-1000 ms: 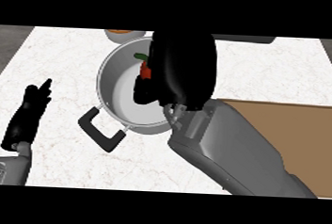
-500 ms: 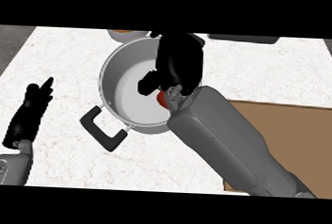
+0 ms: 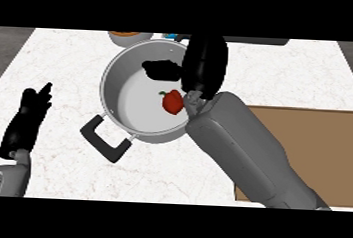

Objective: Pick the bell pepper from the tray and place it in the pot

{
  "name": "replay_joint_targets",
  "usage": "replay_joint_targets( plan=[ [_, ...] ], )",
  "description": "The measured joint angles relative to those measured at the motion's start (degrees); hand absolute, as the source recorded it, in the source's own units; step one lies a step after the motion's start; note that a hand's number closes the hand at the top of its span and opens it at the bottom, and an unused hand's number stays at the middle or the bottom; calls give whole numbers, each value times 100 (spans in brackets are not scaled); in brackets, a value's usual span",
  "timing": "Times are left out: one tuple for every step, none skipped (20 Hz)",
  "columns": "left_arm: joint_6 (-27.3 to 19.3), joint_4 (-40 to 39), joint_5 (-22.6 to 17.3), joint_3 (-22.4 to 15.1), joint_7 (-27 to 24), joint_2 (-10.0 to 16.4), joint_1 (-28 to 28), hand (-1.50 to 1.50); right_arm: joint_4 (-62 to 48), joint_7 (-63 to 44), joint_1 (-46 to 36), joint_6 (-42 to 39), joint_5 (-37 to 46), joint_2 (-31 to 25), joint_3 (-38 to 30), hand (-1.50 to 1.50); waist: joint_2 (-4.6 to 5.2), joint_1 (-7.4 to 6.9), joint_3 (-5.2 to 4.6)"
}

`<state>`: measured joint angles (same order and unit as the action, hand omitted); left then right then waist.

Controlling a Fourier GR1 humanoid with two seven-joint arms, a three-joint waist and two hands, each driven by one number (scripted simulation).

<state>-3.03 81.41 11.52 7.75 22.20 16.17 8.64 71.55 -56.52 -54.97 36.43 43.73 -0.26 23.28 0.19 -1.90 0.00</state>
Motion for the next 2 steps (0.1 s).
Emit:
replay_joint_targets(
  plan=[
    [17,-27,-16,47,-17,41,-16,0,76,-17,51,110,76,1,-58,-150,-7,40,0],
    [11,30,-27,57,32,30,-61,0,178,-56,97,198,169,1,-117,-150,-19,71,1]
  ],
)
